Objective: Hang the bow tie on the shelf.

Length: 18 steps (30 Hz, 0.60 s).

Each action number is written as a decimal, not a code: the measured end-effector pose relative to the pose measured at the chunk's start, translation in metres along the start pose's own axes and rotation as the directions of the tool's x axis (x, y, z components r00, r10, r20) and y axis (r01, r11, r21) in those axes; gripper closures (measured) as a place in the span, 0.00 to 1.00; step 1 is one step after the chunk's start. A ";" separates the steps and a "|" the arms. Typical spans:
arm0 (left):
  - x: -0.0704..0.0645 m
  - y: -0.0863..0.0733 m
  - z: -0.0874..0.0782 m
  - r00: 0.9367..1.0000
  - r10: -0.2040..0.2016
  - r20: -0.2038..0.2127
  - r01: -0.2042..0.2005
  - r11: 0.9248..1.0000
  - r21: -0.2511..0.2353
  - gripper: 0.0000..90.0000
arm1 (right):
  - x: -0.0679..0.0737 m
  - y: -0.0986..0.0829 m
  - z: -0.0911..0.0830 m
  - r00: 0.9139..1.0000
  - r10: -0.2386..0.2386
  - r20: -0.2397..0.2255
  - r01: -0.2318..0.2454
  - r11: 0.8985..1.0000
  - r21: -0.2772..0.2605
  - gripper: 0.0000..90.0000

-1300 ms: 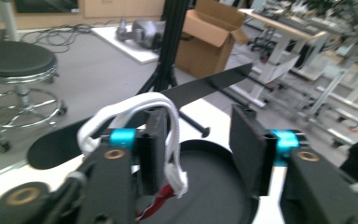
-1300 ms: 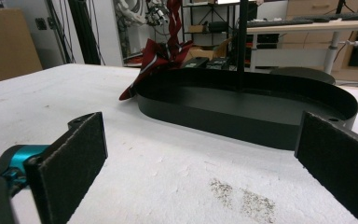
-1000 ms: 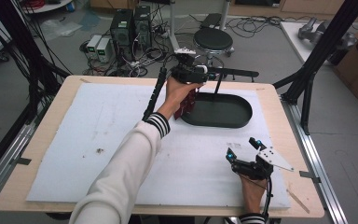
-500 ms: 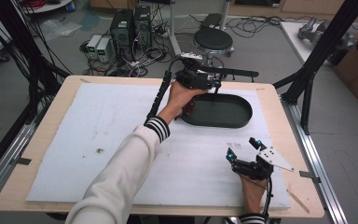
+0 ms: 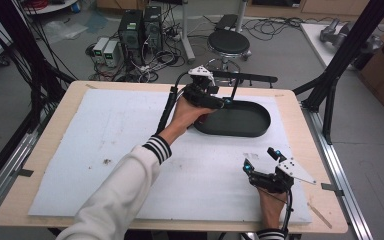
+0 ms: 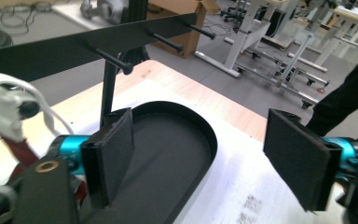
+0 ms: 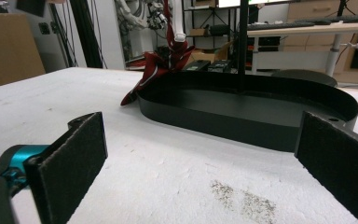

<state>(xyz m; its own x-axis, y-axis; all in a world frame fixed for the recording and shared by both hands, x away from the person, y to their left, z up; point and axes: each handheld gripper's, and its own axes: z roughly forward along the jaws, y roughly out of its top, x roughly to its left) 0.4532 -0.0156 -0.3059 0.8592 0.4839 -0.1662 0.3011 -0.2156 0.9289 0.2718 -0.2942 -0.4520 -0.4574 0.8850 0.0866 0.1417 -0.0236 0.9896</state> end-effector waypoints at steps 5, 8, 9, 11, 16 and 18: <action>-0.007 -0.018 -0.036 0.997 0.079 -0.014 -0.080 0.994 -0.068 0.24 | 0.001 0.000 0.000 1.000 -0.003 -0.002 0.003 1.000 -0.003 0.01; -0.008 -0.034 -0.061 0.995 0.087 -0.040 -0.091 0.989 -0.115 0.23 | 0.001 0.000 0.000 1.000 0.000 -0.001 0.000 1.000 -0.001 0.01; -0.007 -0.040 -0.071 0.996 0.078 -0.041 -0.082 0.988 -0.130 0.22 | 0.001 0.000 0.000 1.000 -0.008 0.001 0.008 1.000 -0.005 0.01; -0.007 -0.053 -0.089 0.994 0.085 -0.062 -0.094 0.985 -0.147 0.21 | 0.002 0.000 -0.001 1.000 -0.007 0.000 0.007 1.000 0.001 0.01; -0.005 -0.090 -0.139 0.986 0.095 -0.133 -0.118 0.978 -0.174 0.21 | 0.002 0.000 -0.001 1.000 -0.015 0.003 0.015 1.000 -0.011 0.01; -0.001 -0.105 -0.159 0.981 0.102 -0.163 -0.132 0.975 -0.181 0.21 | 0.002 0.000 -0.001 1.000 -0.007 0.006 0.007 1.000 -0.009 0.01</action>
<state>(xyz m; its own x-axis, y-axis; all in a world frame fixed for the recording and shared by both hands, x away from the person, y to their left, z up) 0.3550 0.1411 -0.3504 0.8063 0.5913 -0.0143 0.1056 -0.1201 0.9871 0.2697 -0.2935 -0.4521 -0.4533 0.8879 0.0791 0.1307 -0.0215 0.9912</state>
